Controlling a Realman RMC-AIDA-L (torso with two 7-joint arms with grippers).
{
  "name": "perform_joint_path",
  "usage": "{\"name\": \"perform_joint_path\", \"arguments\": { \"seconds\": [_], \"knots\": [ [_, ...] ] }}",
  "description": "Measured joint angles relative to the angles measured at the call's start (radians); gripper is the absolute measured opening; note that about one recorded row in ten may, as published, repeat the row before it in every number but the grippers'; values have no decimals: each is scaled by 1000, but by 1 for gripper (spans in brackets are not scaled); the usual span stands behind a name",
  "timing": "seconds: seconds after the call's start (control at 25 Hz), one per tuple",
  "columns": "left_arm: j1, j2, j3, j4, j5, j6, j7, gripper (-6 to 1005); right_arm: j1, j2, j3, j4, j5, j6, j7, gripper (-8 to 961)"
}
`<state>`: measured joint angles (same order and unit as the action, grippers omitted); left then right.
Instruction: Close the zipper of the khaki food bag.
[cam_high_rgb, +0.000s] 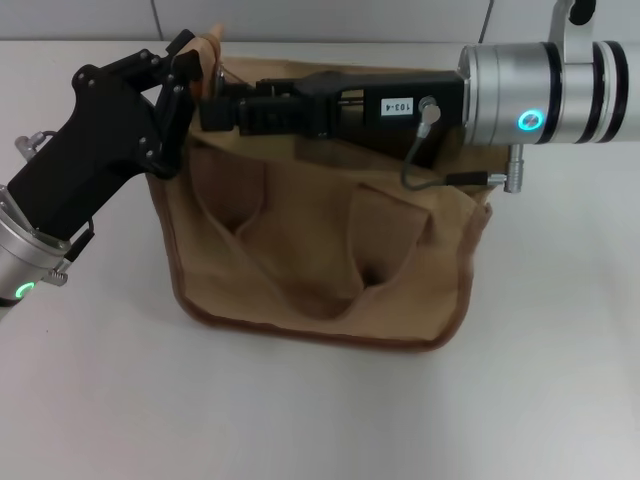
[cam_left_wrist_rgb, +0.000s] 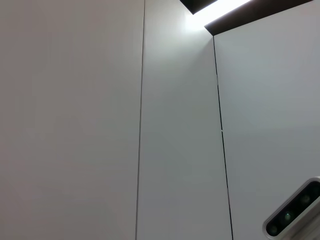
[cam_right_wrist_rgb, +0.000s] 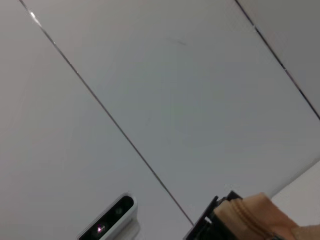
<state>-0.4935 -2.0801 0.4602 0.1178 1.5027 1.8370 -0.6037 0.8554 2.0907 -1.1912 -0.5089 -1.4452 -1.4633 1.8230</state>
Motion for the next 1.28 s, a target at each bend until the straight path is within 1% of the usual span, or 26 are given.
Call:
{"name": "perform_joint_path", "arguments": {
  "seconds": [0.12,0.2,0.56,0.96,1.16,1.28],
  "knots": [
    [0,0,0,-2,0,0,0,21,9,0,-44,0,15,0,-1,685],
    [1,0,0,-2,0,1,0,21,6,0,-53,-2,21,7,-1,671],
    [4,0,0,-3,1,7,3,21,-1,0,-47,2,24,15,-1,607],
    [6,0,4,-3,1,17,1,20,-28,0,-45,2,33,50,-11,537],
    [7,0,10,-3,0,19,4,20,-46,-1,-53,2,73,53,-41,326],
    [8,0,10,-3,0,20,4,20,-49,-1,-54,-1,73,51,-42,266]
  ]
}}
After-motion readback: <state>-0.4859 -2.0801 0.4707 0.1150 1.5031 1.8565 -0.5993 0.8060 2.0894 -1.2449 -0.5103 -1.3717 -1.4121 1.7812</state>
